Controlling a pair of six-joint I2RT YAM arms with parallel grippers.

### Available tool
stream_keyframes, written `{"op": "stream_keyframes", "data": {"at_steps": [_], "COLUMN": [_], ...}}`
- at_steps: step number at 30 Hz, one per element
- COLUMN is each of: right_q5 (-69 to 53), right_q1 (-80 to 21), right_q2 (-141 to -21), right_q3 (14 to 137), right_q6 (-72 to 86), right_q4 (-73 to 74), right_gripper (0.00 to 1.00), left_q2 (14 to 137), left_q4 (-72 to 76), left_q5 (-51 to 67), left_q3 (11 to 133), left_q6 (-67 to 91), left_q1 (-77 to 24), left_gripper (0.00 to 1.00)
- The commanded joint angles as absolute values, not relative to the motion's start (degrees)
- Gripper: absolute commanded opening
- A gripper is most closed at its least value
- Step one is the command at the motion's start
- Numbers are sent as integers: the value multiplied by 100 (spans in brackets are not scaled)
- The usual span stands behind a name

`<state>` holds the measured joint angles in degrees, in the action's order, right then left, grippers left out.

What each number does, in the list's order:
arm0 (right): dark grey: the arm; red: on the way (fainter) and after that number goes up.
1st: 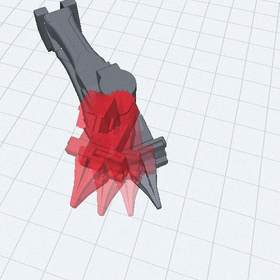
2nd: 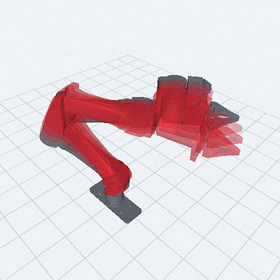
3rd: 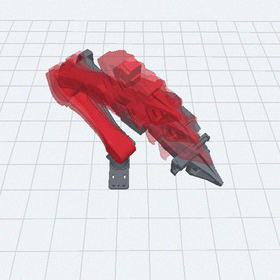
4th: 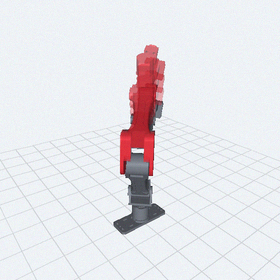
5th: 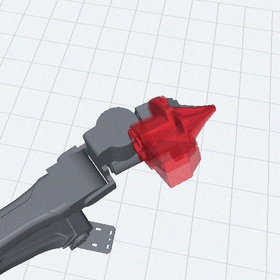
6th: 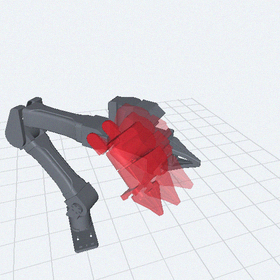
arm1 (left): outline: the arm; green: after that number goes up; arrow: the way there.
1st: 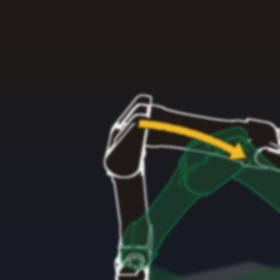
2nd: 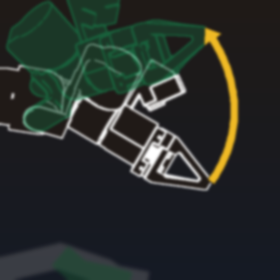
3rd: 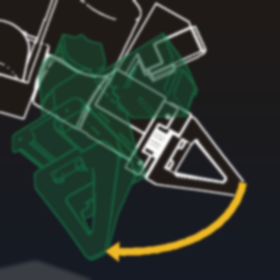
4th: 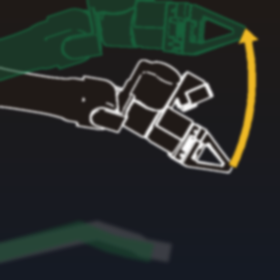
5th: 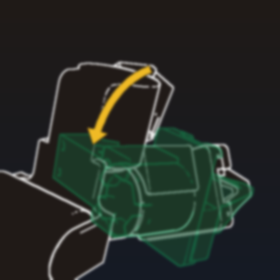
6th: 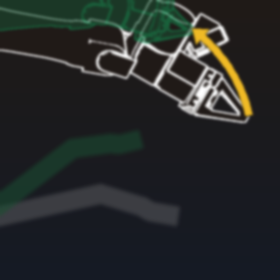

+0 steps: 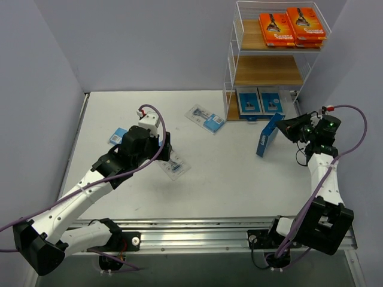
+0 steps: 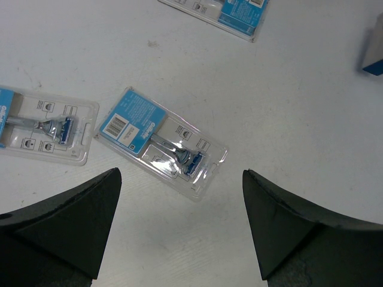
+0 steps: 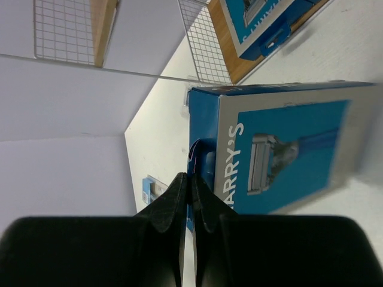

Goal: Place and organize the shaving razors onto the shelf
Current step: Place the shaving razor onto shelf

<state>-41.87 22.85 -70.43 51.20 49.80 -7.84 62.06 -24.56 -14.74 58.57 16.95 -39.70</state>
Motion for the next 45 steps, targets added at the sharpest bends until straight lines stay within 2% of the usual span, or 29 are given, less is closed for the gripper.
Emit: {"op": "stream_keyframes", "data": {"at_steps": [1,13,19,30,38,44,45], "right_q5": [-4509,-4228,-3639,-3375,-2471,-2373,-2321], "right_q1": [2312,2224,2206,2206,2224,2224,2224], "right_q2": [-7084,-7189,-7339,-7295,-7216,-7295,-7295], "right_q3": [5545,6020,6337,6231,6635,6715,6715], "right_q6": [4476,3578,2839,2497,2198,2022,2013], "right_q4": [-335,1289,2143,2416,2883,3111,3137], "right_gripper": [0,0,0,0,0,0,2], "left_q2": [6179,6187,6196,6258,6284,6267,6267], "left_q4": [-2224,-2224,-2224,-2232,-2241,-2241,-2233], "left_q5": [-1547,-1468,-1424,-1389,-1380,-1371,-1371], "left_q3": [5915,5906,5906,5906,5915,5906,5906], "left_q6": [1723,1740,1749,1775,1775,1775,1775], "left_q1": [-3981,-3973,-3973,-3990,-3990,-3990,-3990], "left_gripper": [91,91,91,91,91,91,91]}}
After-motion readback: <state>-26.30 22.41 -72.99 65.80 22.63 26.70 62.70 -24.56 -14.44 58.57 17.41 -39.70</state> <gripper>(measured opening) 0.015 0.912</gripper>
